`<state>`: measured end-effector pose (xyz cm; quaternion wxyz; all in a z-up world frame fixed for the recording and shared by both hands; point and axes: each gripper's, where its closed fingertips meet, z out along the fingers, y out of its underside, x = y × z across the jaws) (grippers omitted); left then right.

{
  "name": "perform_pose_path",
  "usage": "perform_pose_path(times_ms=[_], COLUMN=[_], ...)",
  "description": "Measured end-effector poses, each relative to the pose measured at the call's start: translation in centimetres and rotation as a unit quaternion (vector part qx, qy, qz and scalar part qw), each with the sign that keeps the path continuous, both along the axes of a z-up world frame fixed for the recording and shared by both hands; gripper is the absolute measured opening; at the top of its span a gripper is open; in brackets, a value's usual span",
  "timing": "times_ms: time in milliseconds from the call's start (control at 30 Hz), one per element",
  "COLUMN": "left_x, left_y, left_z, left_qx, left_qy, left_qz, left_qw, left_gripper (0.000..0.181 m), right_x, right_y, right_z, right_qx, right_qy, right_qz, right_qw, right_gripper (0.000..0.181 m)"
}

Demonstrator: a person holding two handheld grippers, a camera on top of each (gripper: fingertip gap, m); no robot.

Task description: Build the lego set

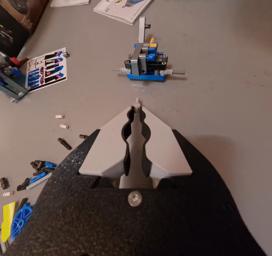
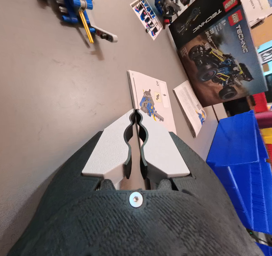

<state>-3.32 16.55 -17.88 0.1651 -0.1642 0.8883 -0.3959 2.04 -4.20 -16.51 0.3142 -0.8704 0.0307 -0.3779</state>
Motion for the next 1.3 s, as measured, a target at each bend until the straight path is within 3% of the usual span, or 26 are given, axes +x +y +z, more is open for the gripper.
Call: perform_pose_path(times_ms=[33,200,333,500,1300], left_x=[0.0,0.0,-0.2,-0.2,-0.2], left_y=[0.0,-0.1,-0.2,-0.3,-0.3], left_z=[-0.3,-0.7,-0.7,-0.8,-0.8], left_qx=[0.008,0.01,-0.007,-0.007,-0.003], left_qy=[0.003,0.024,0.065,0.063,0.055], left_qz=[-0.002,-0.003,-0.014,-0.017,-0.018], left_qw=[1.0,1.0,0.998,0.998,0.998], left_gripper=[0.004,0.004,0.004,0.004,0.005], right_x=[0.2,0.8,1.1,1.0,1.2], right_y=[-0.1,0.0,0.4,0.8,0.9], right_z=[0.1,1.3,-1.1,-0.9,-1.0], right_qx=[0.0,-0.005,-0.084,-0.054,-0.074], right_qy=[-0.024,-0.153,-0.142,-0.135,-0.162], right_qz=[-0.001,-0.007,0.011,0.023,0.018], right_qw=[1.0,0.988,0.986,0.989,0.984], right_gripper=[0.0,0.0,0.0,0.0,0.0])
